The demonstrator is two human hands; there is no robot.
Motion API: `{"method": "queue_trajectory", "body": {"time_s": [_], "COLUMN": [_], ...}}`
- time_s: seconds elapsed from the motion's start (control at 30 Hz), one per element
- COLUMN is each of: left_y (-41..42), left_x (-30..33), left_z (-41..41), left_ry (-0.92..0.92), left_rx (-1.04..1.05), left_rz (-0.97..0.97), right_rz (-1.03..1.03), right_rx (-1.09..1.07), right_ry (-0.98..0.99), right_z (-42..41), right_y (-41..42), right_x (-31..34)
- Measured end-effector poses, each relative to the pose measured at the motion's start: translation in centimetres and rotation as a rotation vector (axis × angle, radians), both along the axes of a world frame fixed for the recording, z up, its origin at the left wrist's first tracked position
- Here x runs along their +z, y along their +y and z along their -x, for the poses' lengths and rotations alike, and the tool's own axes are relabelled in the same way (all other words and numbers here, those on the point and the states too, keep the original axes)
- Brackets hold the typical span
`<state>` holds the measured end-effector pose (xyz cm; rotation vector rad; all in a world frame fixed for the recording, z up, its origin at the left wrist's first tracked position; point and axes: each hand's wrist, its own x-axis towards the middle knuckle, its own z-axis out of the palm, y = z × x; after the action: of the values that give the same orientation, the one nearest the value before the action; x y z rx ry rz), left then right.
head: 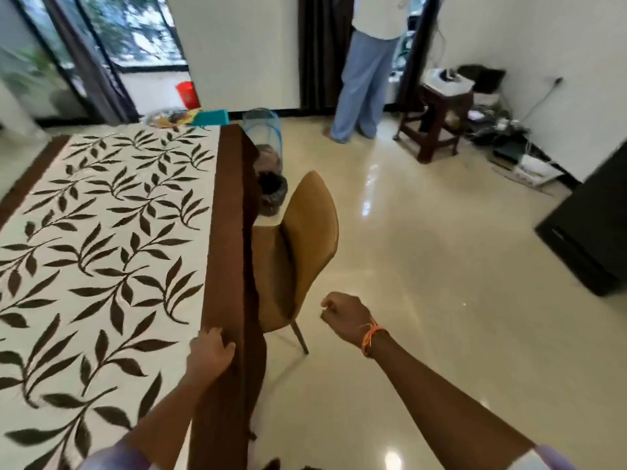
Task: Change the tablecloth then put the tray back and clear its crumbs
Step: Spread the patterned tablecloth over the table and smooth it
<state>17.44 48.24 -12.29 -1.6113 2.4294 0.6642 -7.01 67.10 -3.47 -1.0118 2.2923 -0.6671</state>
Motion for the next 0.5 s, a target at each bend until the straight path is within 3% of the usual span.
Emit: {"method": "queue_trajectory", "body": {"time_s": [0.23,0.5], "left_y": [0.7,-9.4], "left_x": [2.2,2.5], "left_z": [7.9,22.3], "left_ry": [0.053,0.037], "left_rx": [0.317,0.651], "left_rz": [-0.047,-0.002], "right_rz": [0.117,0.192], "right_rx": [0.233,0.389], "right_ry": [-0.018,-0.060], "right_z": [16.0,30.8], "right_y": [-7.8,-21.7], "right_x": [2.2,1.2]}}
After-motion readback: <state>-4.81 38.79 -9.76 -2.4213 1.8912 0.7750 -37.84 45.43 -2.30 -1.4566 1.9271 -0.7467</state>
